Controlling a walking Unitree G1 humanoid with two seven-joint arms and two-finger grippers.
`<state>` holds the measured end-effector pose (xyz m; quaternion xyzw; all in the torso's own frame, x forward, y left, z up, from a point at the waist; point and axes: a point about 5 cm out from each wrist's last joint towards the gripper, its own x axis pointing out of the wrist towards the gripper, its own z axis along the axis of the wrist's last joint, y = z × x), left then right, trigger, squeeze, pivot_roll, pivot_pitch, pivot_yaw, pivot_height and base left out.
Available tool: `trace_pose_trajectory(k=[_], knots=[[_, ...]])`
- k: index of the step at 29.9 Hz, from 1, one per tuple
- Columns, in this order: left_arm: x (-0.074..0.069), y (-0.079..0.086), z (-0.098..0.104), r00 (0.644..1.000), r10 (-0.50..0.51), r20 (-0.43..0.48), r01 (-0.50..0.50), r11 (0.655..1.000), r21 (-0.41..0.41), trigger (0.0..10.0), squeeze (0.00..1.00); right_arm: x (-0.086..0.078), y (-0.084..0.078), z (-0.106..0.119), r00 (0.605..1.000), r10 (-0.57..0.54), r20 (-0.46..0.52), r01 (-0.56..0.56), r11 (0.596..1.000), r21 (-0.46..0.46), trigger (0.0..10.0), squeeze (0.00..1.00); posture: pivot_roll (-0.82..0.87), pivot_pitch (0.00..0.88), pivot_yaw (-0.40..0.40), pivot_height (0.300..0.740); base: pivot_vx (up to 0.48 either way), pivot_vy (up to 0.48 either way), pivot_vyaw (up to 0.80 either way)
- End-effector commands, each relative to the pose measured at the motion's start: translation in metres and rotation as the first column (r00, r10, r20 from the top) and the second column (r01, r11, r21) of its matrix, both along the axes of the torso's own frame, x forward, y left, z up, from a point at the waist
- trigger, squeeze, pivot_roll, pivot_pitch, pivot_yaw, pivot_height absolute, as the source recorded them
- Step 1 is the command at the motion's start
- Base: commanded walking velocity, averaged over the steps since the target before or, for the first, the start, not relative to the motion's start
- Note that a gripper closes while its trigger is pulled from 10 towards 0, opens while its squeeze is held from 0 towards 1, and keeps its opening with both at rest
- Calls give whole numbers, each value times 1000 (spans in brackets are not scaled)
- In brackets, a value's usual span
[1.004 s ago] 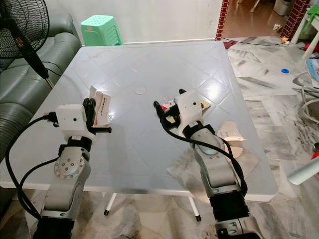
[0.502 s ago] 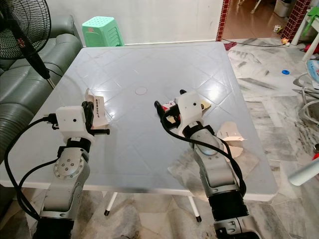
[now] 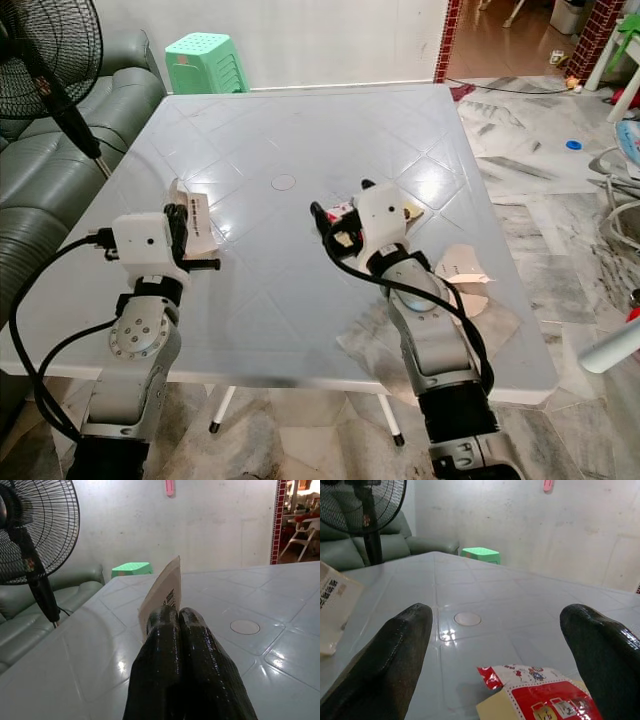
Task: Picking trash to rubbish bin
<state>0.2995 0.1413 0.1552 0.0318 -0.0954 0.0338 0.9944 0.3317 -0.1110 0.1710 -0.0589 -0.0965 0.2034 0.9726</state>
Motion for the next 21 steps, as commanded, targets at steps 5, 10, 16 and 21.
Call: trace_pose_trajectory(k=[5,10,16,21], knots=[[3,-1,4,1000,-22,-3,22,1000,-7,10000,0,5,-2,6,999,-29,13,29,999,14,10000,125,-8,29,65,740,0,0,0],[5,-3,5,999,-41,-10,40,999,-20,10000,0,6,-3,5,999,-41,6,41,999,10,10000,122,-9,26,68,740,0,0,-480],[6,-6,5,999,-35,-13,35,999,-12,10000,0,6,-4,3,999,-48,9,47,999,12,10000,122,-9,26,68,740,0,0,-640],[6,-7,5,999,-36,-14,36,999,5,10000,0,6,-4,4,999,-49,11,49,999,10,10000,122,-14,30,71,740,0,0,0]])
